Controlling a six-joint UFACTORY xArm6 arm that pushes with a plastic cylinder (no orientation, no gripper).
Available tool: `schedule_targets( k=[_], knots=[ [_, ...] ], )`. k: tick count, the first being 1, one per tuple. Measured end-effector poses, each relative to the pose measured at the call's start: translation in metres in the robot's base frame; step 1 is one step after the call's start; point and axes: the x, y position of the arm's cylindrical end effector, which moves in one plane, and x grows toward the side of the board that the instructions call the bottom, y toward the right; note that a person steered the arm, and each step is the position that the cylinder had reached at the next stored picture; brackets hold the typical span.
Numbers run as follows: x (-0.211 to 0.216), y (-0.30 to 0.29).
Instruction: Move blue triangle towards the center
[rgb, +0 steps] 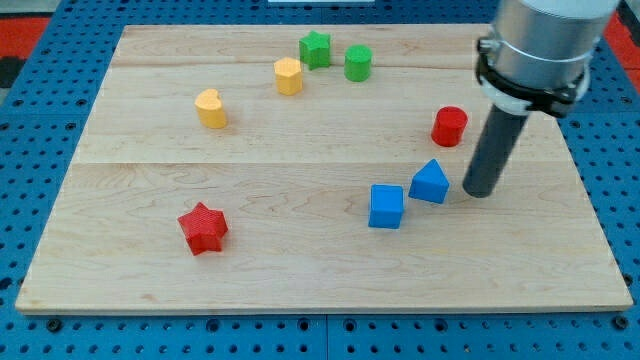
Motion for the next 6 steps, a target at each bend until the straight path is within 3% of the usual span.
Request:
schedule_targets(
  k=[2,4,6],
  knots=[
    [-0.001,-0.075],
    [-0.042,-0.168],
    [-0.051,-0.236]
  ],
)
